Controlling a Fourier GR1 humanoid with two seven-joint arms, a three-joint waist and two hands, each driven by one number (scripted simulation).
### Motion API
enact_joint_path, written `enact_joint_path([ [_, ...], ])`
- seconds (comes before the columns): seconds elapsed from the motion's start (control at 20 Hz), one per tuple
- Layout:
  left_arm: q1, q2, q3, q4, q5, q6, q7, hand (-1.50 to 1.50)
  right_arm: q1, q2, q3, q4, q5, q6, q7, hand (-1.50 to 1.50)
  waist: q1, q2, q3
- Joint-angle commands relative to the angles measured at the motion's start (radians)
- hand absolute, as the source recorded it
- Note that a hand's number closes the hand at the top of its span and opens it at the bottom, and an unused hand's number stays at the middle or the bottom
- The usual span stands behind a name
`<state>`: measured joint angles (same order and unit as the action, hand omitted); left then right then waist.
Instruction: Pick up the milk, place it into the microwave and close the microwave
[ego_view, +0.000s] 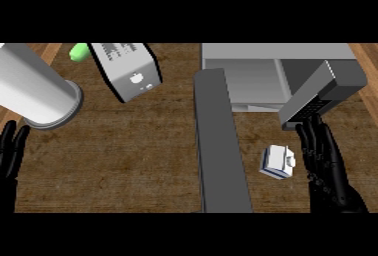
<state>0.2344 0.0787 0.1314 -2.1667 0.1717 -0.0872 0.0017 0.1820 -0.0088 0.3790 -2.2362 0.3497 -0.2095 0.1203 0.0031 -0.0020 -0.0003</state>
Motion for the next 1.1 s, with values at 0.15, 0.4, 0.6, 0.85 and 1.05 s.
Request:
enact_joint_path([
  [0.15, 0.056, 0.019, 0.061, -0.139, 0.092, -0.029, 0.101, -1.50, 0.093, -0.025, -0.050, 0.054, -0.052, -0.015, -0.080, -1.50, -0.002, 0.001, 0.001],
  [0.4, 0.138, 0.026, 0.161, -0.055, 0.168, -0.149, -0.048, -1.50, 0.083, -0.006, -0.058, 0.175, -0.072, -0.030, -0.141, -1.50, 0.001, 0.001, 0.000],
  [0.6, 0.153, 0.041, 0.204, -0.126, 0.208, -0.146, 0.037, -1.50, 0.059, -0.021, -0.159, 0.241, -0.152, -0.020, -0.207, -1.50, 0.001, 0.001, 0.000],
  [0.85, 0.213, -0.005, 0.177, -0.177, 0.182, -0.179, 0.022, -1.50, -0.036, -0.004, -0.239, 0.431, -0.178, -0.033, -0.273, -1.50, 0.005, 0.002, 0.001],
  [1.05, 0.220, 0.019, 0.259, -0.101, 0.261, -0.243, -0.013, -1.50, 0.015, 0.006, -0.260, 0.474, -0.194, -0.054, -0.336, -1.50, 0.003, 0.001, 0.000],
])
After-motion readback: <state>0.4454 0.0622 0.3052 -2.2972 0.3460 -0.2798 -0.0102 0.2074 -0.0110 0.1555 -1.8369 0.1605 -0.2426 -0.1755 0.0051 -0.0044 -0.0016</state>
